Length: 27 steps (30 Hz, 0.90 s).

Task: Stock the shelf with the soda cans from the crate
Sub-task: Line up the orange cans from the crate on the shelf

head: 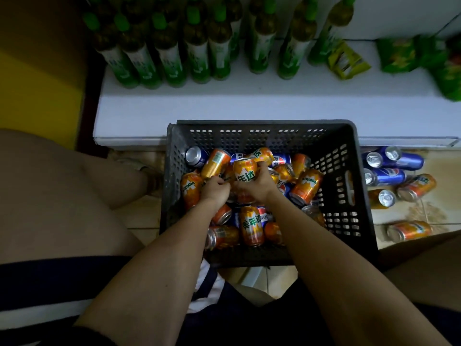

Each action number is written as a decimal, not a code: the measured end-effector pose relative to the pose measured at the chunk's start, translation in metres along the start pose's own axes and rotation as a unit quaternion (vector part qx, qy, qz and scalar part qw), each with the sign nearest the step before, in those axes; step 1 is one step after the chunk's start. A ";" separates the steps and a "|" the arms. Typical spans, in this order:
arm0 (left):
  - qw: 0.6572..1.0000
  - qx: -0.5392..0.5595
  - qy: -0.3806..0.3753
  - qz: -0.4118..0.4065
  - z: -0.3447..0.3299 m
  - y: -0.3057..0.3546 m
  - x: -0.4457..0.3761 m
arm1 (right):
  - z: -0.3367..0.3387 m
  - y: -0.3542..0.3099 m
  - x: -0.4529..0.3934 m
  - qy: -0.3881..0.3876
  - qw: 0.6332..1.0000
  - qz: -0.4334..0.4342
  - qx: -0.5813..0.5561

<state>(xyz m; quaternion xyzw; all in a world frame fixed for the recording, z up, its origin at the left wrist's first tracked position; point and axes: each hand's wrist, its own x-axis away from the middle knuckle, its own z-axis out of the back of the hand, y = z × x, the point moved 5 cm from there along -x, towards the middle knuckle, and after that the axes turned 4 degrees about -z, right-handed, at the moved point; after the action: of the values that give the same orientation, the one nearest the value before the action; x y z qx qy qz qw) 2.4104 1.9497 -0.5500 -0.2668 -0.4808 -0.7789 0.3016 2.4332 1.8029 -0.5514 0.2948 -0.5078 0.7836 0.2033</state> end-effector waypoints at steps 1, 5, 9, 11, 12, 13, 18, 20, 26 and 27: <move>1.000 -0.005 0.001 -0.013 0.003 0.005 0.003 | 0.004 -0.004 0.005 -0.005 1.000 0.009 -0.013; 0.996 -0.011 0.036 -0.087 0.019 0.035 0.012 | 0.021 -0.025 0.023 -0.017 0.997 0.046 -0.067; 0.984 -0.040 0.082 -0.153 0.041 0.077 0.023 | 0.037 -0.061 0.047 -0.009 0.991 0.086 -0.098; 0.973 -0.052 0.110 -0.198 0.056 0.101 0.032 | 0.045 -0.080 0.057 -0.004 0.987 0.117 -0.109; 0.965 -0.052 0.122 -0.225 0.064 0.113 0.039 | 0.050 -0.091 0.063 0.003 0.984 0.133 -0.117; 0.956 -0.054 0.140 -0.252 0.074 0.126 0.046 | 0.056 -0.102 0.069 0.011 0.981 0.150 -0.122; 0.859 -0.148 0.266 -0.411 0.124 0.190 0.089 | 0.085 -0.165 0.099 0.049 0.965 0.198 -0.167; 0.811 -0.193 0.301 -0.464 0.139 0.217 0.103 | 0.098 -0.193 0.113 0.057 0.959 0.219 -0.172; 0.668 -0.254 0.383 -0.586 0.186 0.304 0.152 | 0.129 -0.275 0.154 0.088 0.935 0.302 -0.164; 0.665 -0.258 0.393 -0.580 0.194 0.318 0.155 | 0.133 -0.287 0.158 0.092 0.931 0.312 -0.165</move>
<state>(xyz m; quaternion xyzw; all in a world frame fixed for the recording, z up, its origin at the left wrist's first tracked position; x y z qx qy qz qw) 2.5613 1.9801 -0.1768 0.3300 -0.1552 -0.9219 -0.1311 2.5269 1.7998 -0.2102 0.0105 -0.6752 0.7364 0.0401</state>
